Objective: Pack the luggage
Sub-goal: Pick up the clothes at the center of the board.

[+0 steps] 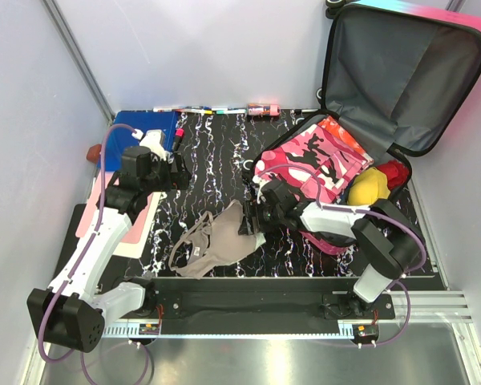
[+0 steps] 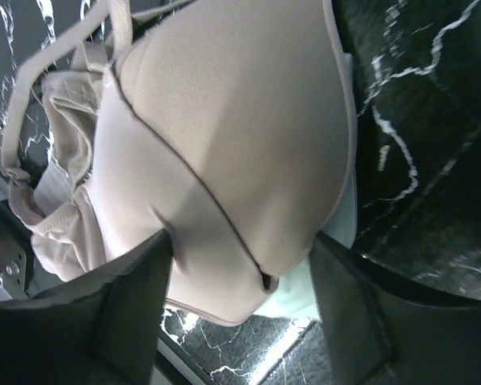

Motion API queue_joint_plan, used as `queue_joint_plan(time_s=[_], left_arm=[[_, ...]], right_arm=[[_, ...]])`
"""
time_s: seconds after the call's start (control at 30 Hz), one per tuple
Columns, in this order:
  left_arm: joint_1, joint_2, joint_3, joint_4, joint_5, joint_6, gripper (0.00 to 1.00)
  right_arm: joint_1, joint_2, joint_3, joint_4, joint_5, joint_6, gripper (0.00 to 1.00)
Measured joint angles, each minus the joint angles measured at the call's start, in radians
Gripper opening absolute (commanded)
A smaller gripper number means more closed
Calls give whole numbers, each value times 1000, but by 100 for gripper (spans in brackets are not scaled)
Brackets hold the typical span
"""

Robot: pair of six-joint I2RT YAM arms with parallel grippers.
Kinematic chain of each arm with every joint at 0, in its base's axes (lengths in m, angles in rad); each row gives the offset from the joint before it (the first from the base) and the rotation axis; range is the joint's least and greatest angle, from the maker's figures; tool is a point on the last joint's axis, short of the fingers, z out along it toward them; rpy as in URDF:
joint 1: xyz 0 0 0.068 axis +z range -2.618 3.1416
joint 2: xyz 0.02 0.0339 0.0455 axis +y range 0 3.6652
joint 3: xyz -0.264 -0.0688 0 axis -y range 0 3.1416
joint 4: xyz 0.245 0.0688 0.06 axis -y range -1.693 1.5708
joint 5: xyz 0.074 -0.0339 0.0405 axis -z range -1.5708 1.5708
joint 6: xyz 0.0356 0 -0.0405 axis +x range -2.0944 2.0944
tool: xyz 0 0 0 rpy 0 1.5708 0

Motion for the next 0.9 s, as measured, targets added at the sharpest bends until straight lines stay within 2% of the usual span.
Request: queue_joint_plan(time_s=[0.23,0.6,0.73,0.77,0.9], left_arm=[[0,0,0,0,2,0,99],[0,0,0,0,2,0,99],[0,0,0,0,2,0,99],[0,0,0,0,2,0,99],[0,0,0,0,2,0,99]], right_arm=[[17,-85,0,-29,90,-22,54],[33,-70,3,4,90,-49,47],[33,-19,3,36,55,-43,33],[33,-13,3,44,50,-42,27],[33,8,3,97,6,-23,15]])
